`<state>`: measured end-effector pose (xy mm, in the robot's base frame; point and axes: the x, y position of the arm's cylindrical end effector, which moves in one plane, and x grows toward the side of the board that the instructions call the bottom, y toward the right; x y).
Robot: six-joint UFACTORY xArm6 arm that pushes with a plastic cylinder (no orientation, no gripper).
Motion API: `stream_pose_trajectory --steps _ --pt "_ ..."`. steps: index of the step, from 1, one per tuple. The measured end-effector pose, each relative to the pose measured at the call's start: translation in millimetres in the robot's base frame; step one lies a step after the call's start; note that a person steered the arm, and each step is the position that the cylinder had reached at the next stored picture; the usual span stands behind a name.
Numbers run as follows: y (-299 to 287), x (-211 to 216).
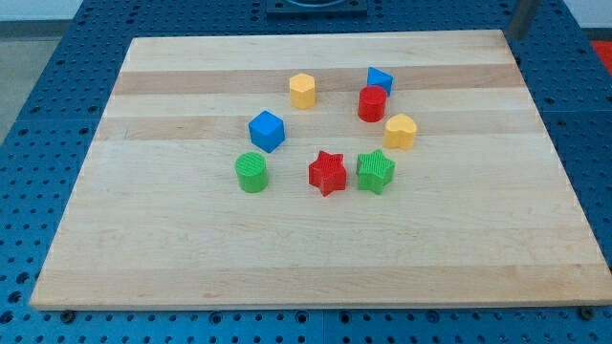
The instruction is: Place your arm to the top of the blue triangle
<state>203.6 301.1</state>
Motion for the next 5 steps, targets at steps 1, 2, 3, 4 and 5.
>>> stream_pose_trajectory --steps 1,2,3,4,5 --pt "-20 1" --pt "-41 14" --pt "-65 24" --pt "-90 25" --pt "-114 34"
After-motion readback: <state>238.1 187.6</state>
